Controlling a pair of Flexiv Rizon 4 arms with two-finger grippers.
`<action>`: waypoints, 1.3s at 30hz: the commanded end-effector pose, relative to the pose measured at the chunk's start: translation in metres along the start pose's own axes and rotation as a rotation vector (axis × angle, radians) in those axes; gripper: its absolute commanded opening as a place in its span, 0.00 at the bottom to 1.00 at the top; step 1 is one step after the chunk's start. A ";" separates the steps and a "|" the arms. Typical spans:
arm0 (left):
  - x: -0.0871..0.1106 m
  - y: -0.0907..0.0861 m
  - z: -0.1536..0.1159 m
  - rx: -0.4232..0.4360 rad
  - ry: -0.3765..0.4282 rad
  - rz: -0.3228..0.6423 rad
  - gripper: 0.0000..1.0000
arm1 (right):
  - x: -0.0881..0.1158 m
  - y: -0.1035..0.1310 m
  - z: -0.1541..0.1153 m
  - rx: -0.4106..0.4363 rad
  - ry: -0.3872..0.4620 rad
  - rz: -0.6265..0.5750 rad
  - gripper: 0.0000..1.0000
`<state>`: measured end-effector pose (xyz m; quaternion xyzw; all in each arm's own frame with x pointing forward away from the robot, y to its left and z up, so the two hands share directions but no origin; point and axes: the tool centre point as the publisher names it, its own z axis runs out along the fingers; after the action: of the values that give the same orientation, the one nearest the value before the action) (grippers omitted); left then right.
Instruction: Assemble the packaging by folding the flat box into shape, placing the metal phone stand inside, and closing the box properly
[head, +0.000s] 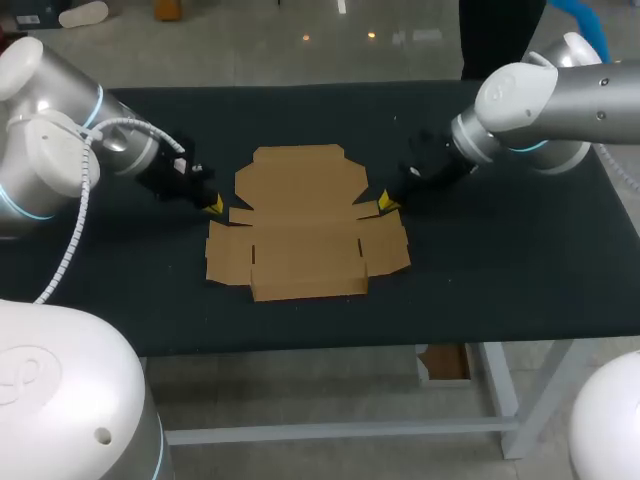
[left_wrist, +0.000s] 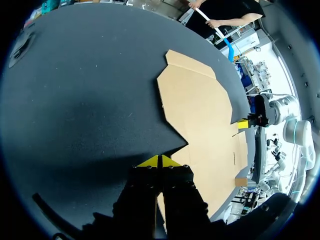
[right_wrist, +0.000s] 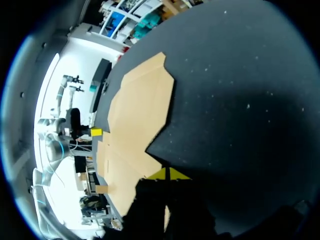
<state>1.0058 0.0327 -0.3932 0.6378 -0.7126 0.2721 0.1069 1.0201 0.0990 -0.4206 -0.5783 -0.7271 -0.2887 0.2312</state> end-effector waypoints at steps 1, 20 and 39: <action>-0.001 0.000 0.002 -0.003 0.001 -0.001 0.00 | -0.001 0.003 0.001 0.004 0.007 -0.002 0.00; -0.004 -0.002 0.019 -0.037 0.037 -0.001 0.00 | -0.003 0.004 0.005 0.006 0.016 0.006 0.00; 0.011 0.001 0.019 -0.051 0.046 0.036 0.00 | 0.000 0.007 0.009 -0.002 0.031 0.007 0.00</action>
<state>1.0076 0.0147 -0.4062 0.6152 -0.7274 0.2719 0.1361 1.0245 0.1061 -0.4250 -0.5793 -0.7207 -0.2965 0.2389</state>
